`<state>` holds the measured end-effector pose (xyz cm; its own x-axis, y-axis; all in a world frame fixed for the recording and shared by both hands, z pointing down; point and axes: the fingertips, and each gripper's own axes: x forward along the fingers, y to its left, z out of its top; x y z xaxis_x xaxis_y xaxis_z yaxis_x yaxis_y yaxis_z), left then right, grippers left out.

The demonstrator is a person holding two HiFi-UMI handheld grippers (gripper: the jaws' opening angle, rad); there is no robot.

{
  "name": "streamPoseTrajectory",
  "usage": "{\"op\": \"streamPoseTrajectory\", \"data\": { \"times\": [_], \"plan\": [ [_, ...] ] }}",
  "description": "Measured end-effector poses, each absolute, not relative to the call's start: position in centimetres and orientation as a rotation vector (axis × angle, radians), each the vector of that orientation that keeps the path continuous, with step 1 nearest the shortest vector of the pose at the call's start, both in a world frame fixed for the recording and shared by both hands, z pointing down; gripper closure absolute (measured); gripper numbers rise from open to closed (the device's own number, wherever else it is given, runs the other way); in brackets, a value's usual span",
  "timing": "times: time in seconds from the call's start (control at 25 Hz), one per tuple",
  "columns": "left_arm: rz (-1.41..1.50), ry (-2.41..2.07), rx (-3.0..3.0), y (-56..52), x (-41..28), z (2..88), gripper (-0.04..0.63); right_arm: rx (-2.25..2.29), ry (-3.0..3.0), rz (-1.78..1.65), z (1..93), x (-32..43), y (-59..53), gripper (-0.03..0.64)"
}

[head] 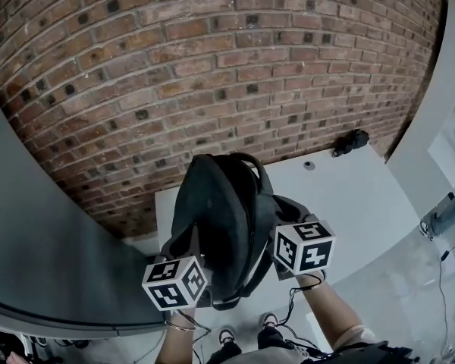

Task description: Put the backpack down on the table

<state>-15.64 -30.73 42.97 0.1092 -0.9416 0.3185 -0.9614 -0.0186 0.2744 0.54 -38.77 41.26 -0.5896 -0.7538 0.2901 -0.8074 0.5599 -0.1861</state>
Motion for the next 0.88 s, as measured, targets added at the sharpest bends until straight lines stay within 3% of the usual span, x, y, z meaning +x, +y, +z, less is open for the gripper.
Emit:
{"op": "streamPoseTrajectory", "data": {
  "times": [0.88],
  "plan": [
    [0.175,-1.745,2.003,-32.3,-8.7,46.7,0.583,1.490,-2.463,0.584,48.6,10.2,-40.7,0.572]
  ]
}}
